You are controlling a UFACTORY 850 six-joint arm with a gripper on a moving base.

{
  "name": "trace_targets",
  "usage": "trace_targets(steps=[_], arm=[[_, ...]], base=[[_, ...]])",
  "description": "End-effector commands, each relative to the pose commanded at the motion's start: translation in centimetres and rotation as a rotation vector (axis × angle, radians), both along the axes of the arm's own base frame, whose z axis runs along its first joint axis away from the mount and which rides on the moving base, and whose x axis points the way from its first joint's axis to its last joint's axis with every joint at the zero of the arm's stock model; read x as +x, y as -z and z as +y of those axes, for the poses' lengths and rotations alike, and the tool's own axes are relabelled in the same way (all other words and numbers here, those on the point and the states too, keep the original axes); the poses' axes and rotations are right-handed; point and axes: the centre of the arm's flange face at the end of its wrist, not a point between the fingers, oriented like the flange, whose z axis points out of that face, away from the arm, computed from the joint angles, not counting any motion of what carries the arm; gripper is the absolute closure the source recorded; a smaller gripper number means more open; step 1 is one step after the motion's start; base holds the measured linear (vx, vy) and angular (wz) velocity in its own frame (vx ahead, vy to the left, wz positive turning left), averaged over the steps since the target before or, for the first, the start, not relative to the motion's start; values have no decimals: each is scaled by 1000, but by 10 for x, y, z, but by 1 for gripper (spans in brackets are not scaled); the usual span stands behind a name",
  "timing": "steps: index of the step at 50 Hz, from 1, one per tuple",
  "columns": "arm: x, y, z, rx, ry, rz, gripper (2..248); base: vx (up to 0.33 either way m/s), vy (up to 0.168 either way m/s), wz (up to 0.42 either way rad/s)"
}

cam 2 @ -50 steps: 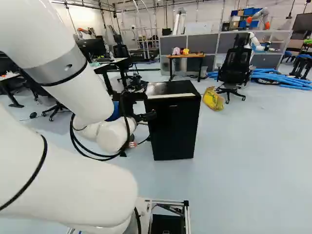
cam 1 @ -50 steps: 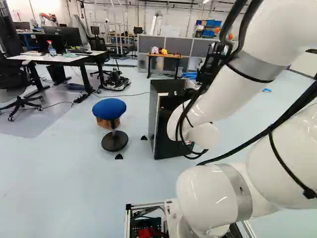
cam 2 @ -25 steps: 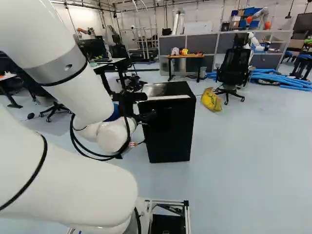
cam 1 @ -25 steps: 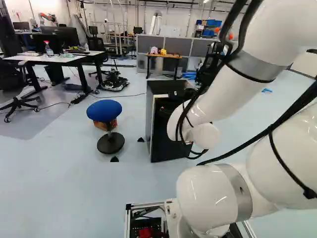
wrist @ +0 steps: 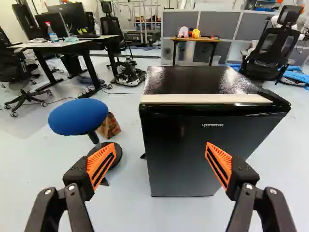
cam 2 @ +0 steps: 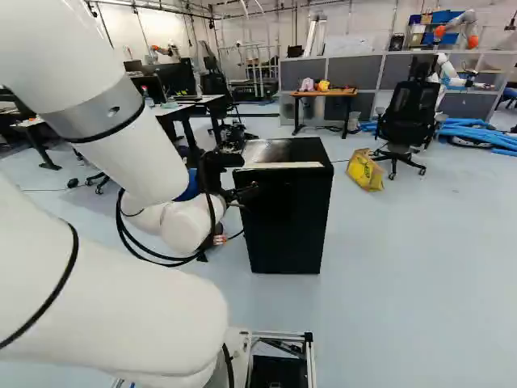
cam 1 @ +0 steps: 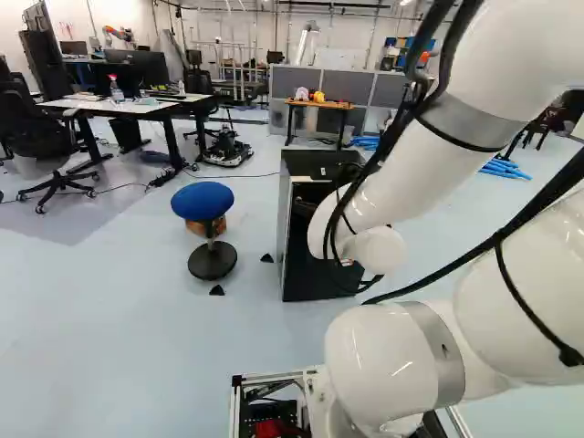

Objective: Grab a drink from the fridge

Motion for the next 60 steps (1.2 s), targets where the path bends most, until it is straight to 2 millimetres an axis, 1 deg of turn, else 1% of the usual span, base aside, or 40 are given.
trace_targets(steps=[7, 18, 27, 39, 53, 60], arm=[[0, 0, 0, 0, 0, 0, 3], [0, 0, 0, 0, 0, 0, 3], [2, 0, 4, 0, -16, 1, 3], [16, -2, 14, 12, -25, 7, 3], [35, -4, 25, 43, 8, 16, 3], [39, -4, 29, 62, 34, 19, 3]], base=[[28, -50, 86], [0, 0, 0], [0, 0, 0], [0, 0, 0], [0, 0, 0], [0, 0, 0]])
